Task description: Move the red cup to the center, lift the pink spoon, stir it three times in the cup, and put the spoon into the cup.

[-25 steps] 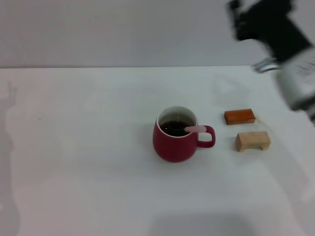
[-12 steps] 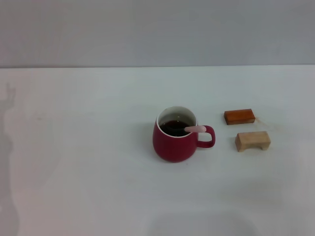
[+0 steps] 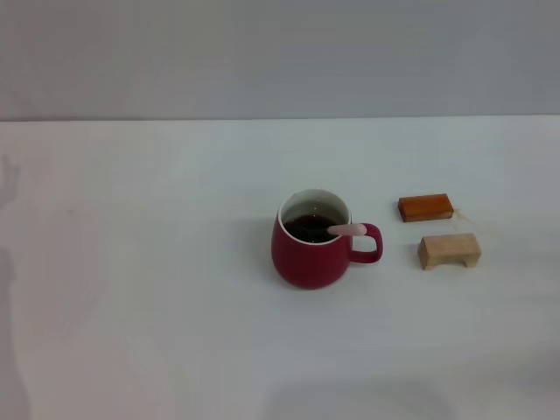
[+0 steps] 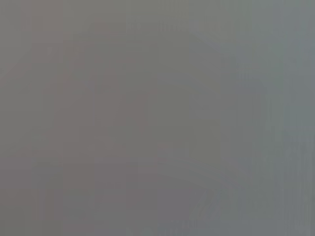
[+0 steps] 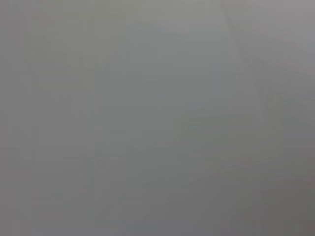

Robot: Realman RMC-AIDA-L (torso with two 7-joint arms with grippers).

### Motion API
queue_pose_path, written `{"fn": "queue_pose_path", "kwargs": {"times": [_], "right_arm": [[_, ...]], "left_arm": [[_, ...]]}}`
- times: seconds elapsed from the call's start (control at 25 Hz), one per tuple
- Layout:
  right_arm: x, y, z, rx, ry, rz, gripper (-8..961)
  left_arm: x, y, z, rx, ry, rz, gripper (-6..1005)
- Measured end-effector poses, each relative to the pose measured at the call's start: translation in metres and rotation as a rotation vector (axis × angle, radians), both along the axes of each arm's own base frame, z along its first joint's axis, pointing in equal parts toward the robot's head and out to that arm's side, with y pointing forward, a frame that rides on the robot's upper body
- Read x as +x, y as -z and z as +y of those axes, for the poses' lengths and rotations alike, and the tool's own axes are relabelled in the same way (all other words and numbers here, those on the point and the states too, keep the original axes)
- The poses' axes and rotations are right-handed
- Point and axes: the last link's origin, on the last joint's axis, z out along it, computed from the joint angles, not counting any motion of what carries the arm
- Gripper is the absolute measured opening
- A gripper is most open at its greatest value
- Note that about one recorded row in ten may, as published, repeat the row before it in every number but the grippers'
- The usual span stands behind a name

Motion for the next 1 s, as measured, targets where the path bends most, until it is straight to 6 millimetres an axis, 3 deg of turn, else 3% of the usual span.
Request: {"fn": "queue_pose_path", "kwargs": {"times": [0.16, 0.84, 1.0], "right_arm": [[0.009, -0.003, 0.004, -0.09, -0.005, -0.017, 288], [0.019, -0.018, 0.003, -0.02, 0.043, -0.01, 714], [0.019, -0.021, 0.003, -0.014, 0.041, -0.018, 729]], "left_arm": [[-0.002, 0.0, -0.003, 0.006, 0.004, -0.014, 843], [-0.01, 0.001, -0.014, 0.02, -0.011, -0.042, 843], [-0.01, 0.001, -0.015, 0.022, -0.012, -0.051, 843]]}}
